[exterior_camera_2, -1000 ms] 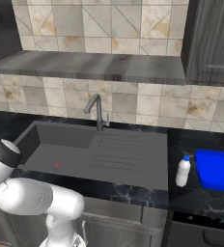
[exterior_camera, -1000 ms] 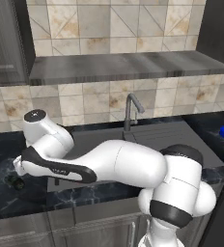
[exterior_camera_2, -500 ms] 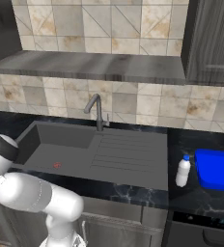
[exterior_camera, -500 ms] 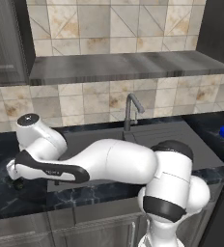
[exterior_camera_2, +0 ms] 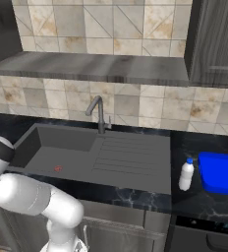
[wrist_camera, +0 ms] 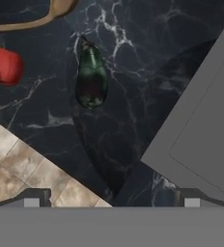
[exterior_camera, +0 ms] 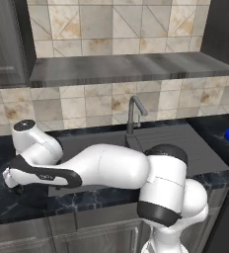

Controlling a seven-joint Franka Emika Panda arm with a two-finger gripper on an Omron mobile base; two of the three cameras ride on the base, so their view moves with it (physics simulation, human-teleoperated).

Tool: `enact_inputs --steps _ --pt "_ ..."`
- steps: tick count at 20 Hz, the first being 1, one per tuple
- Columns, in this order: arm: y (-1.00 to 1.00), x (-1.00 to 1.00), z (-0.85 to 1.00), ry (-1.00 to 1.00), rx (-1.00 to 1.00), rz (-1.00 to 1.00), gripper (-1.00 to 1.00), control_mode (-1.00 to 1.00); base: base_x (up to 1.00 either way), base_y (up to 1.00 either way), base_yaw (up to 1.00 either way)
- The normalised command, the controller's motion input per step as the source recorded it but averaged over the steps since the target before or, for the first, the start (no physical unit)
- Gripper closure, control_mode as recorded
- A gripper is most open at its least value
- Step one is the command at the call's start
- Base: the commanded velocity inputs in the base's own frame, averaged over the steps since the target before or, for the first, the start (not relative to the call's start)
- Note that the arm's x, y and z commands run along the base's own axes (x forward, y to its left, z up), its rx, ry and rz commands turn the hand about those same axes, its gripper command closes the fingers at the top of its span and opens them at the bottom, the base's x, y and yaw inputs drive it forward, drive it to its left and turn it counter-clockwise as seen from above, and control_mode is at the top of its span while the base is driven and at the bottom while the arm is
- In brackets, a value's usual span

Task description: Pick up all produce items and place them in the sink. Turn on the sink faucet to wash them. Then turn the sink off and put them in the tray.

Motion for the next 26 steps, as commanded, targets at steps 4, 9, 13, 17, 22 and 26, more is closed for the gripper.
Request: enact_inputs --steps 4,9,13,17,22,26 --pt "0.06 0.0 -0.16 0.03 0.0 0.0 -1.0 -1.0 0.0 0.0 0.0" --pt "0.04 0.0 -0.13 0.01 0.0 0.0 -1.0 -1.0 0.0 0.0 0.0" --pt "0.01 0.0 -0.03 0.02 0.0 0.0 -1.0 -1.0 0.0 0.0 0.0" --pt "0.02 0.0 0.0 0.05 -0.01 0.0 -1.0 -1.0 0.0 0.0 0.0" --pt "0.0 0.0 0.0 0.05 0.0 0.0 -1.0 -1.0 0.0 0.0 0.0" --pt "0.0 0.0 -0.12 0.05 -0.01 0.0 -1.0 -1.0 0.0 0.0 0.0"
